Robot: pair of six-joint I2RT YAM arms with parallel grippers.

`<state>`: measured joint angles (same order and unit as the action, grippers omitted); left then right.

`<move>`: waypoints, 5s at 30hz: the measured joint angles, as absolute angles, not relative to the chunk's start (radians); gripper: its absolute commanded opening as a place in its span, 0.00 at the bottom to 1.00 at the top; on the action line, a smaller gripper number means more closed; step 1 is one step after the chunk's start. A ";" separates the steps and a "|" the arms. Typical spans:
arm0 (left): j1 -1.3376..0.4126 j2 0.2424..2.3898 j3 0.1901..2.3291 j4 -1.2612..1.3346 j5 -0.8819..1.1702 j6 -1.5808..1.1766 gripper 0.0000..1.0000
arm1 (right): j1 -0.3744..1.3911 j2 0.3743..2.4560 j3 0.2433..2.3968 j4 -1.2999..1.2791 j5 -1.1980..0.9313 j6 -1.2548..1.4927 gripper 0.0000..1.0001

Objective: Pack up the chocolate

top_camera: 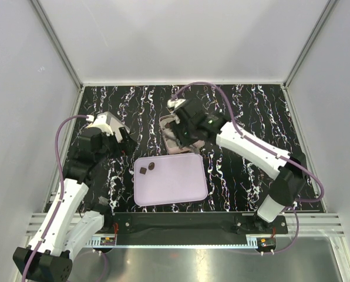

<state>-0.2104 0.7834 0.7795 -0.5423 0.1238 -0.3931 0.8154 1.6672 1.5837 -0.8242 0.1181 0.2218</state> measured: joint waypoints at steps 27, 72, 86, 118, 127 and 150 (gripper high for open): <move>-0.208 0.748 0.780 -0.544 0.056 -0.401 0.99 | 1.134 1.724 1.407 -0.693 0.167 0.529 0.52; -0.199 0.748 0.780 -0.544 0.060 -0.401 0.99 | 1.164 1.702 1.397 -0.721 0.170 0.503 0.27; -0.199 0.754 0.780 -0.544 0.065 -0.401 0.99 | 0.980 1.531 1.438 -0.812 0.250 0.385 0.27; -0.199 0.761 0.780 -0.544 0.073 -0.401 0.99 | 0.829 1.769 1.530 -0.731 0.189 0.239 0.40; -0.199 0.761 0.780 -0.544 0.073 -0.401 0.99 | 0.829 1.769 1.535 -0.744 0.191 0.242 0.46; -0.197 0.731 0.780 -0.546 0.029 -0.415 0.99 | 0.988 1.716 1.586 -0.805 0.186 0.266 0.52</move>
